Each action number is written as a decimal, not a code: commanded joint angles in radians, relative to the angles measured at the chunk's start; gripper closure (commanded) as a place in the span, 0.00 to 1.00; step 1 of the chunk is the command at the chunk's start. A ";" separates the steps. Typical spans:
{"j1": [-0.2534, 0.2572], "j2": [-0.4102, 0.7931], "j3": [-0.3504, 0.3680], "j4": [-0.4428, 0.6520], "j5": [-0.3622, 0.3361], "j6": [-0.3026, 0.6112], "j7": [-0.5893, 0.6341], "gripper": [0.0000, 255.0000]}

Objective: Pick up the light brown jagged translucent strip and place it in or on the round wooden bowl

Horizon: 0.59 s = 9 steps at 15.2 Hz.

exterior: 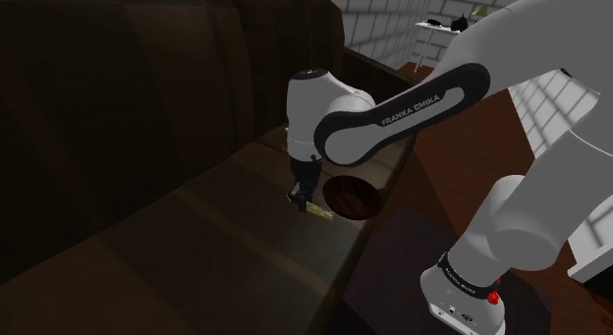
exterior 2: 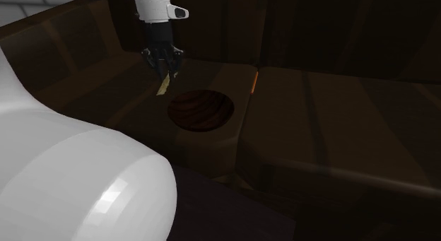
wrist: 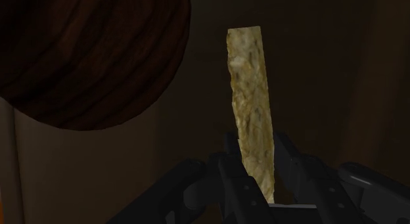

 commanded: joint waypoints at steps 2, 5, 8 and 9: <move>0.001 -0.021 -0.002 0.023 0.008 -0.043 -0.006 1.00; 0.001 -0.043 -0.005 0.044 0.015 -0.085 -0.013 1.00; 0.001 -0.063 -0.008 0.067 0.021 -0.127 -0.019 1.00; 0.001 -0.067 -0.009 0.072 0.023 -0.137 -0.020 1.00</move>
